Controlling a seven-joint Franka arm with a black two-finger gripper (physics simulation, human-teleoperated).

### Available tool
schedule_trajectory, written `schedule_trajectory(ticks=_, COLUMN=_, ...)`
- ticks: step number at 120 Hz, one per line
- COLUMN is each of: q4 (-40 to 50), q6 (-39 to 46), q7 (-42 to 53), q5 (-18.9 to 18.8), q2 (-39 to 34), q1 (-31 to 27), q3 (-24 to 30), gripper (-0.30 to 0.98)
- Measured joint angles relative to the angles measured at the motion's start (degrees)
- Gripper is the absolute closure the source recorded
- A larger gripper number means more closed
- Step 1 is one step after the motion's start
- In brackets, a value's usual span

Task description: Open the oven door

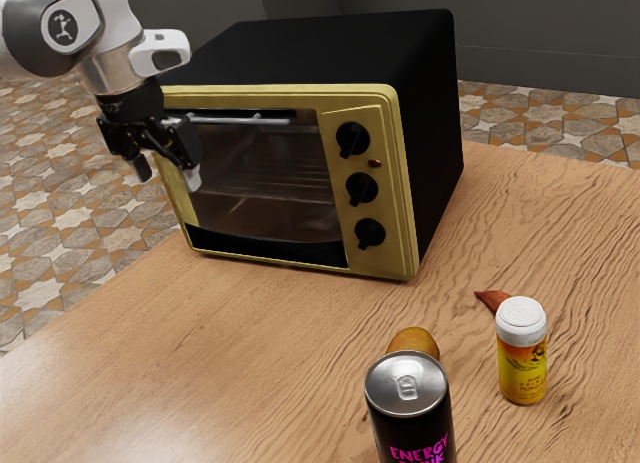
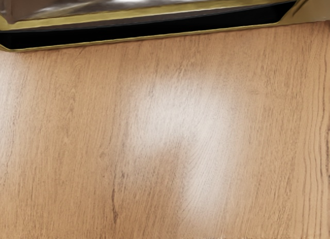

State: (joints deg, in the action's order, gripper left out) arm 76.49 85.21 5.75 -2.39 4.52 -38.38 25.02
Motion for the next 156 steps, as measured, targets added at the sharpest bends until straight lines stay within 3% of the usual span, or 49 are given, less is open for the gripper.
schedule_trajectory(ticks=17, q4=-0.9, q6=-0.6, q7=1.2, q5=0.2, q2=-0.1, q1=1.9, q3=-0.1, gripper=0.00)
schedule_trajectory(ticks=27, q4=-15.2, q6=-3.6, q7=6.8, q5=0.1, q2=-4.8, q1=3.0, q3=-5.2, gripper=0.00)
schedule_trajectory(ticks=31, q4=-17.1, q6=-4.4, q7=11.9, q5=-2.0, q2=-6.3, q1=1.2, q3=-5.5, gripper=0.00)
schedule_trajectory(ticks=37, q4=-18.3, q6=-4.8, q7=18.8, q5=-10.1, q2=-7.0, q1=-4.0, q3=-1.7, gripper=0.00)
schedule_trajectory(ticks=43, q4=-18.7, q6=-4.8, q7=25.0, q5=-13.3, q2=-8.3, q1=-1.0, q3=-5.3, gripper=0.00)
schedule_trajectory(ticks=48, q4=-14.7, q6=-2.7, q7=30.0, q5=-9.9, q2=-10.2, q1=5.0, q3=-14.8, gripper=0.00)
schedule_trajectory(ticks=53, q4=-4.5, q6=1.5, q7=35.3, q5=-4.6, q2=-14.7, q1=3.3, q3=-20.9, gripper=0.00)
schedule_trajectory(ticks=61, q4=4.9, q6=7.0, q7=43.0, q5=2.2, q2=-18.1, q1=1.3, q3=-24.1, gripper=0.00)
schedule_trajectory(ticks=69, q4=8.0, q6=10.6, q7=50.0, q5=6.3, q2=-19.4, q1=1.2, q3=-24.4, gripper=0.00)
schedule_trajectory(ticks=93, q4=7.5, q6=15.3, q7=66.7, q5=10.3, q2=-19.4, q1=1.2, q3=-24.1, gripper=0.00)
schedule_trajectory(ticks=111, q4=4.0, q6=11.3, q7=76.0, q5=11.9, q2=-21.0, q1=1.1, q3=-25.7, gripper=0.00)
schedule_trajectory(ticks=121, q4=8.0, q6=12.0, q7=80.0, q5=14.2, q2=-18.5, q1=1.0, q3=-22.3, gripper=0.00)
schedule_trajectory(ticks=139, q4=20.4, q6=21.0, q7=85.4, q5=15.8, q2=-19.3, q1=1.3, q3=-12.1, gripper=0.00)
schedule_trajectory(ticks=156, q4=22.4, q6=26.3, q7=87.7, q5=16.0, q2=-20.8, q1=1.3, q3=-8.0, gripper=0.00)
